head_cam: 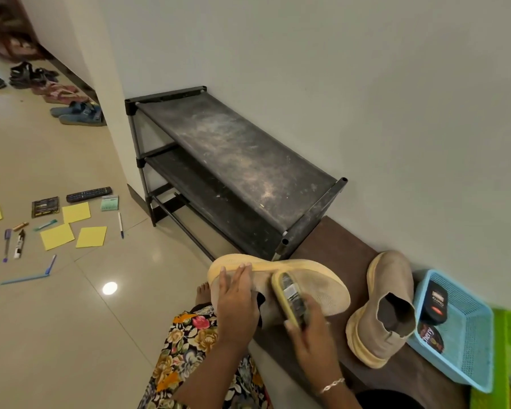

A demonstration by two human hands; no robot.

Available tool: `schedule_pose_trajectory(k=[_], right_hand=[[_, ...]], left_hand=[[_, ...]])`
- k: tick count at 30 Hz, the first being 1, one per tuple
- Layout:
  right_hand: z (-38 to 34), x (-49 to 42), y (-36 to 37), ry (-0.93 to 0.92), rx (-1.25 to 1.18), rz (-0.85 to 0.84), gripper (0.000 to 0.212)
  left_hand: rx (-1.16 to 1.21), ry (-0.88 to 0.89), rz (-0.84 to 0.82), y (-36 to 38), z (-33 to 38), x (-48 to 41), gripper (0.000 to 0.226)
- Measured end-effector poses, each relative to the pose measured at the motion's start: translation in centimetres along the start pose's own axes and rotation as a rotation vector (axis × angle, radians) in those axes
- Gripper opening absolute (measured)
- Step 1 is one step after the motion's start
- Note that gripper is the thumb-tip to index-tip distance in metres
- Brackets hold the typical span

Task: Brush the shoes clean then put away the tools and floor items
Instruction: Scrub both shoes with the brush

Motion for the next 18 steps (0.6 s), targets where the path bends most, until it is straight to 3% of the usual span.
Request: schedule_pose_trajectory(k=[2,3,6,7,12,13,16,18], right_hand=[[-0.1,0.7,1.8,-0.035,0.141,-0.104,0.059],[0.8,0.0,1.5,0.055,0.171,-0.085,0.057],[3.8,-2.3,-2.2,0.369,0.132,0.189,0.053],[3.8,-2.4,-2.4,0.397,0.104,0.23,0.052],[-1.8,0.5,3.8,0.019,-0.089,-0.162,0.054],[-1.3,-0.2,3.2,0.008,-0.062,-0.143,0.053],[3.0,-3.2,-1.2,0.279,0.085,0.081,0.049],[3.8,-3.5,-3.3,0.388,0.046,0.245,0.046]], left_hand=[[0.105,-0.072,-0.04,0.2,-0.3,0.0,0.046],[0.147,-0.098,-0.054,0.2,-0.3,0.0,0.043],[0.24,-0.174,-0.064,0.2,-0.5,0.1,0.043],[0.268,-0.189,-0.049,0.3,-0.8,0.1,0.045],[0.337,-0.231,-0.082,1.4,-1.6,-0.4,0.047],[0.348,-0.23,-0.093,1.6,-1.7,-0.4,0.042],[0.358,-0.236,-0.093,1.9,-2.2,-0.2,0.031],[0.356,-0.252,-0.081,2.0,-2.3,-0.1,0.029]])
Point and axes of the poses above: each hand's wrist, its own x-axis away from the middle knuckle, its own y-axis out of the palm, z = x × y, the point moved 6 cm from there along -x, towards the middle knuckle, and after that the axes turned 7 degrees about -x, right-handed, at the moved point
